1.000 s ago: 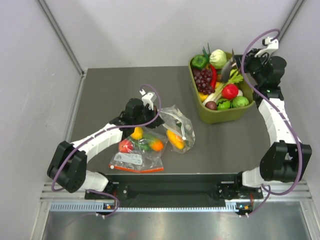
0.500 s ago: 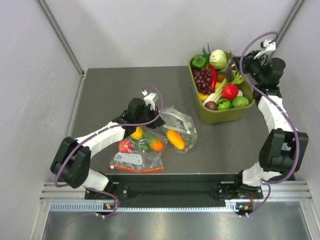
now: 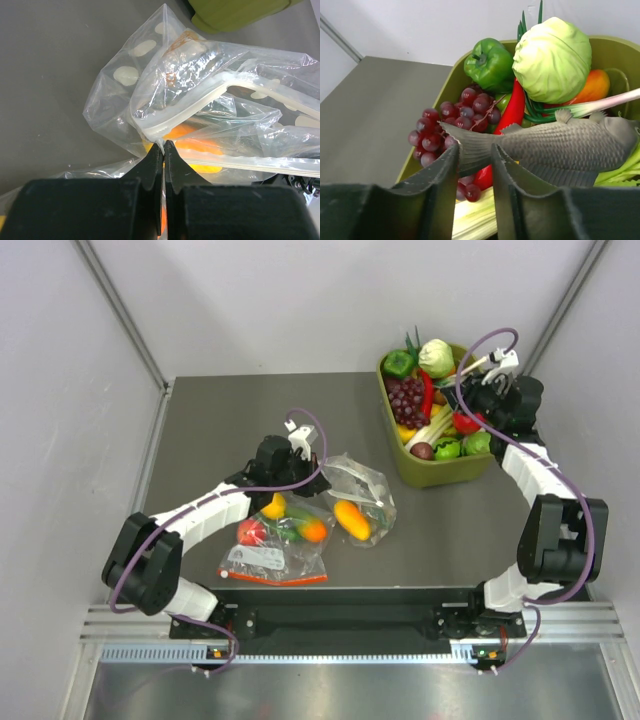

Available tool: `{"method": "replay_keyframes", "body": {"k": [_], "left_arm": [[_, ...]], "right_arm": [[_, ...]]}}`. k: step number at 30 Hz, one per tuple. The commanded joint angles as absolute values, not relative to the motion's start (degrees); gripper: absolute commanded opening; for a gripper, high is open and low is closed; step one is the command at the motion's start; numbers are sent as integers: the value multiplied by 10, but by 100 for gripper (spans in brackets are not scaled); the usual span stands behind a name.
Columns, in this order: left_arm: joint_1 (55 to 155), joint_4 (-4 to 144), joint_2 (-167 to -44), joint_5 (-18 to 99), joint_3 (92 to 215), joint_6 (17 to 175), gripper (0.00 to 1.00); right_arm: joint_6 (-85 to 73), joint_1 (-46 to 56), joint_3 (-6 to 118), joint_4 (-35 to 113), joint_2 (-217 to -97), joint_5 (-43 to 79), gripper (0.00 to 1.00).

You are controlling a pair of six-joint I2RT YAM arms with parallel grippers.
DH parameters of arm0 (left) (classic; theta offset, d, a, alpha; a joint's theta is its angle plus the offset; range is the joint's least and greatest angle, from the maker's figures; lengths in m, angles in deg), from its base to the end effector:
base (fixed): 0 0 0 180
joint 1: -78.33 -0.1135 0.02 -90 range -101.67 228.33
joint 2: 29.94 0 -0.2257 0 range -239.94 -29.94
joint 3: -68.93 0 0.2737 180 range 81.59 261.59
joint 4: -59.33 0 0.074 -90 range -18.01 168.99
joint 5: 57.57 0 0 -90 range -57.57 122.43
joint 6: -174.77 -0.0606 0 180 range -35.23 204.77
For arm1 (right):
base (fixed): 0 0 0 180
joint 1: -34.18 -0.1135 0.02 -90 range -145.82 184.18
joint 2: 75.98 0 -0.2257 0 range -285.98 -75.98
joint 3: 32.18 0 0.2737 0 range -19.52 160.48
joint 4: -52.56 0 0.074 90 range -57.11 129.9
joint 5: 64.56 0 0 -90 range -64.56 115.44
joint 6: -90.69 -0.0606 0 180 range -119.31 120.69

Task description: Open the zip-top bag and remove the fake food

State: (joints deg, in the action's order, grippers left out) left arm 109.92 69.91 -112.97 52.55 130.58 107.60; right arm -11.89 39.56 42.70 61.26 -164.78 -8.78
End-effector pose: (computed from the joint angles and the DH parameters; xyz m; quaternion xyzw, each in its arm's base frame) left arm 0.2945 -0.2056 0.1685 0.1502 0.8520 -0.3543 0.3550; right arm 0.4059 -0.0040 0.2620 -0.0857 0.7282 0.2573 0.6294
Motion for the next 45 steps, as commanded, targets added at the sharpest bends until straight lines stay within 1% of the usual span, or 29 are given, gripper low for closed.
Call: {"method": "replay_keyframes", "body": {"k": [1, 2, 3, 5, 6, 8, 9, 10, 14, 18, 20, 23, 32, 39, 41, 45], "left_arm": [[1101, 694, -1108, 529, 1325, 1074, 0], [1101, 694, -1107, 531, 1325, 1075, 0], [1101, 693, -1105, 532, 1325, 1075, 0], [1101, 693, -1102, 532, 1325, 1076, 0], [1101, 692, -1100, 533, 1325, 1077, 0], [1101, 691, -1098, 534, 1325, 1077, 0], [1101, 691, -1096, 534, 1325, 1077, 0], [1101, 692, -1095, 534, 1325, 1077, 0], [1101, 691, -1087, 536, 1323, 1076, 0], [1101, 691, -1077, 538, 1320, 1076, 0], [1101, 693, -1073, 540, 1320, 1076, 0], [1101, 694, -1061, 542, 1321, 1077, 0], [1101, 735, -1004, 547, 1344, 1074, 0], [1101, 754, -986, 546, 1354, 1071, 0], [1101, 757, -983, 546, 1352, 1072, 0], [1102, 767, -981, 546, 1352, 1068, 0]], "right_arm": [[-106, 394, 433, 633, -1647, -87, 34], [-107, 394, 434, 633, -1641, -88, 39], [-107, 394, 434, 633, -1636, -88, 47], [-109, 393, 434, 631, -1621, -89, 53], [-109, 393, 433, 627, -1616, -91, 59], [-107, 392, 432, 620, -1596, -90, 63], [-105, 392, 431, 615, -1588, -90, 67], [-106, 392, 426, 613, -1580, -88, 69], [-103, 390, 411, 600, -1516, -76, 71], [-90, 371, 408, 548, -1457, -38, 71], [-78, 346, 414, 503, -1426, -27, 71], [-70, 280, 415, 455, -1395, -10, 71], [-92, 98, 402, 338, -1359, -34, 71], [-131, -16, 371, 337, -1369, -79, 70], [-122, -50, 363, 324, -1377, -62, 71], [-84, -80, 356, 268, -1378, 44, 70]]}}
